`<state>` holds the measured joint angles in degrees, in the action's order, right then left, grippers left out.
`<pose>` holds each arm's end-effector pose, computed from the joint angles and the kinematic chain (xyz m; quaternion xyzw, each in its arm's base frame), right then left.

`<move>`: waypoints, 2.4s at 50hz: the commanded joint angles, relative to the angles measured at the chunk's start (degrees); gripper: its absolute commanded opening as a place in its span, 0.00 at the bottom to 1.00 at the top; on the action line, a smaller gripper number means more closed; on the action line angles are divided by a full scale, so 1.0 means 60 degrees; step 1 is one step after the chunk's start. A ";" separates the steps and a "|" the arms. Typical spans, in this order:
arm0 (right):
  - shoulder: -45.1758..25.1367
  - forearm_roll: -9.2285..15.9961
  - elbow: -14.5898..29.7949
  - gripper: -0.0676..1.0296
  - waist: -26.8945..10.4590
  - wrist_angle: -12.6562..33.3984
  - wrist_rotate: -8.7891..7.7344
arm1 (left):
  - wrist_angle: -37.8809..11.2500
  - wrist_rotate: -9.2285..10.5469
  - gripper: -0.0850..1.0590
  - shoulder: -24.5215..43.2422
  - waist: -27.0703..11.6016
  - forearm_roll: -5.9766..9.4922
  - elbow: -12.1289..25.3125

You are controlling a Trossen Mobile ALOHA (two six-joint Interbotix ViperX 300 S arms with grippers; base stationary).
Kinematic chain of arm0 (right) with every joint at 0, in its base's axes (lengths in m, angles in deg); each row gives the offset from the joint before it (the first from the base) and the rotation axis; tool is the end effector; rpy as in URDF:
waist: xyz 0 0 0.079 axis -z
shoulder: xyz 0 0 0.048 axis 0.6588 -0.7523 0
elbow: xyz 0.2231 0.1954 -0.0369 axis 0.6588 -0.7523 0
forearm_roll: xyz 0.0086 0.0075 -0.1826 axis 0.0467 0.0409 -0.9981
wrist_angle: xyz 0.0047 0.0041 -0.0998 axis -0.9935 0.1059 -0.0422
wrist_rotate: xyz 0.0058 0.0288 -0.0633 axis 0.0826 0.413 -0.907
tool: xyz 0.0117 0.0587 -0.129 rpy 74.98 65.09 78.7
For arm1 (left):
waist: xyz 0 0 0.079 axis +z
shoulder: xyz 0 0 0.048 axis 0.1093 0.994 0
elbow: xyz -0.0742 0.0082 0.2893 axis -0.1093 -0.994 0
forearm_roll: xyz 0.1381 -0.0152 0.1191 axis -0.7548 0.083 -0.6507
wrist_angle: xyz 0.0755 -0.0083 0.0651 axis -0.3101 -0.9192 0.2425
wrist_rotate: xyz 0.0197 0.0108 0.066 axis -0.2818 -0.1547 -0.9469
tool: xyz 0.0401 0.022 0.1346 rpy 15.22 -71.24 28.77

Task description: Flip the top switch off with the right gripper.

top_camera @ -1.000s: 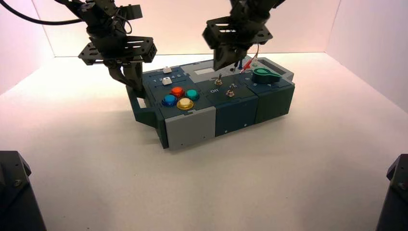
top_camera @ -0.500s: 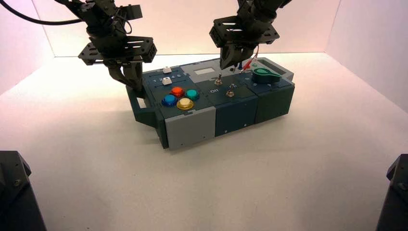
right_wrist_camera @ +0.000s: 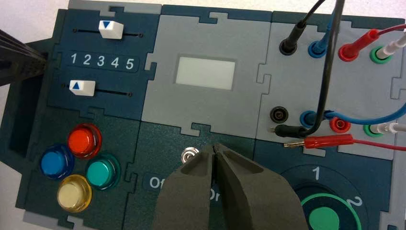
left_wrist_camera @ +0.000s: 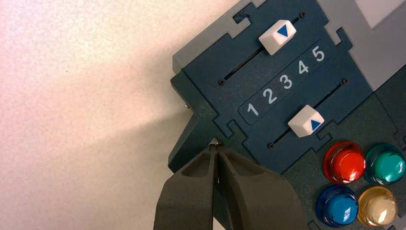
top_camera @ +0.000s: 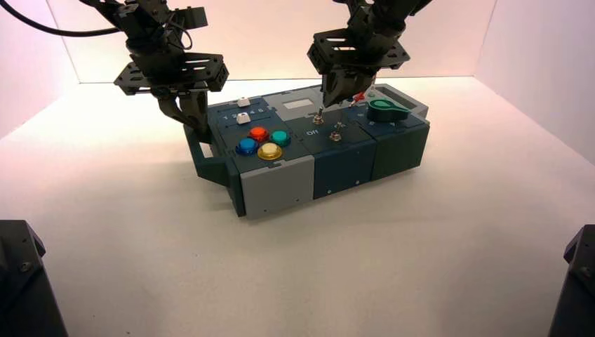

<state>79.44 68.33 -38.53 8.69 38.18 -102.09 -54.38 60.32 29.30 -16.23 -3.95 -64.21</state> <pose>0.3187 0.2329 0.0275 -0.0874 0.4960 0.2772 0.8182 0.2838 -0.1365 -0.0101 0.0207 0.5912 -0.1402 0.7940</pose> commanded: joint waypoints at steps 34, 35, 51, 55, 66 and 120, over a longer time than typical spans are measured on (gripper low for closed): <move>-0.0278 0.0088 0.0674 0.04 -0.0703 0.0337 0.0029 | 0.0103 0.0015 0.05 -0.0015 -0.0015 0.0000 0.0103; -0.0278 0.0088 0.0674 0.04 -0.0703 0.0337 0.0029 | 0.0103 0.0015 0.05 -0.0015 -0.0015 0.0000 0.0103; -0.0146 0.0044 0.0615 0.04 -0.0645 0.0278 0.0029 | 0.0088 0.0000 0.05 -0.0015 -0.0015 0.0000 0.0103; -0.0073 0.0044 0.0601 0.04 -0.0557 0.0264 0.0029 | 0.0088 0.0000 0.05 -0.0015 -0.0015 0.0000 0.0088; 0.0132 0.0029 0.0425 0.04 -0.0352 0.0220 0.0015 | 0.0132 0.0000 0.05 -0.0103 -0.0015 0.0000 -0.0029; 0.1816 -0.0176 -0.0205 0.04 0.1172 0.0220 0.0000 | 0.1128 -0.0249 0.05 -0.2417 0.0615 -0.0264 0.0249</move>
<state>86.74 67.54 -39.50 13.44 39.76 -102.00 -50.60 58.74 16.03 -14.21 -5.62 -63.24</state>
